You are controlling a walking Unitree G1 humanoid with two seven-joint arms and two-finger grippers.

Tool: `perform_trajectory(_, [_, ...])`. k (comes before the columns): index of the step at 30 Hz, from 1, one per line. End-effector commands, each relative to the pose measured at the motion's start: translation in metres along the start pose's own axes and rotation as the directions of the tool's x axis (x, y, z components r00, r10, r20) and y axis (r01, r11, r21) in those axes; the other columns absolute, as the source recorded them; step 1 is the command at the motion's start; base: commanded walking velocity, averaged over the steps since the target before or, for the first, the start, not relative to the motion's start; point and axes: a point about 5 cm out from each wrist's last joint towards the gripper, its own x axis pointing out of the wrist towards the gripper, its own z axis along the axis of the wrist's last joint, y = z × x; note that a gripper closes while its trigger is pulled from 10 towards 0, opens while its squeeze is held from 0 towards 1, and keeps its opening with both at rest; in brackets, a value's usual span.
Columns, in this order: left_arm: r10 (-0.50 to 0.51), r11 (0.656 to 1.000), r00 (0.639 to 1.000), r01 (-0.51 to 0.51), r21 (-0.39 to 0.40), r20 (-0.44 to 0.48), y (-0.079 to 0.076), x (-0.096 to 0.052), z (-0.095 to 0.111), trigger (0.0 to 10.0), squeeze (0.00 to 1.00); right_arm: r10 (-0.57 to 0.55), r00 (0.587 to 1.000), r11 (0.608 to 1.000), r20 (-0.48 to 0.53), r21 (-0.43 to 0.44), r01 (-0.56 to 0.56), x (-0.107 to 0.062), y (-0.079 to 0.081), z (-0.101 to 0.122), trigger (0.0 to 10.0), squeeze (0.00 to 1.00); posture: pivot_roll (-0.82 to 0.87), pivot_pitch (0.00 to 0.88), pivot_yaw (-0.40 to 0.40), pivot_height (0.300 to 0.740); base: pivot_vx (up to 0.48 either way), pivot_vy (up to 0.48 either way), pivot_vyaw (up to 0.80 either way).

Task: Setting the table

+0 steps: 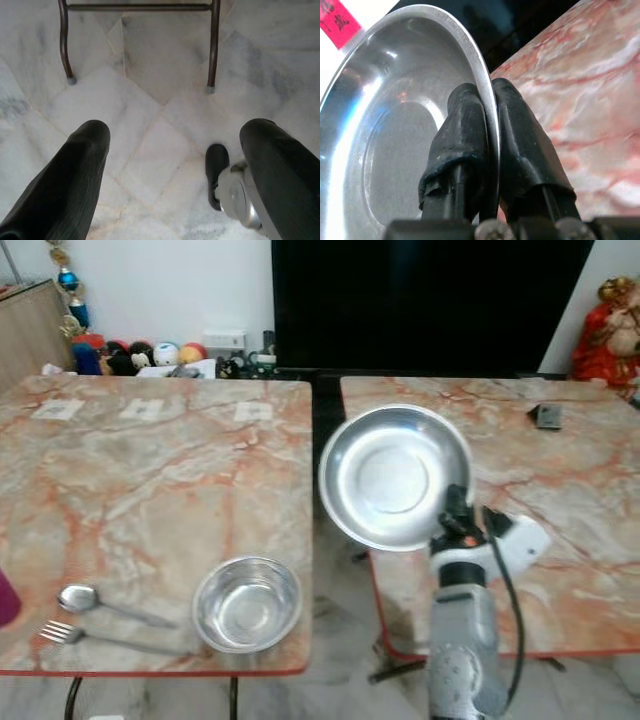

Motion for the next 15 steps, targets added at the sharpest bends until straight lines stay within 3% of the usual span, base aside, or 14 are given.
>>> perform_trajectory(1, [-0.018,1.0,1.0,0.018,-0.008,-0.019,-0.007,-0.001,-0.004,10.0,0.0,-0.045,0.999,0.999,0.028,-0.001,0.045,-0.001,-0.01,0.006,10.0,0.0,-0.03,0.0,-0.012,0.74,0.0,-0.311,0.0])
perform_trajectory(15, [-0.023,1.0,0.999,0.023,-0.003,-0.048,-0.005,-0.001,-0.009,10.0,0.0,-0.169,0.983,0.986,0.067,-0.005,0.169,0.001,-0.029,0.012,10.0,0.0,-0.03,0.0,-0.007,0.74,0.0,-0.316,0.0])
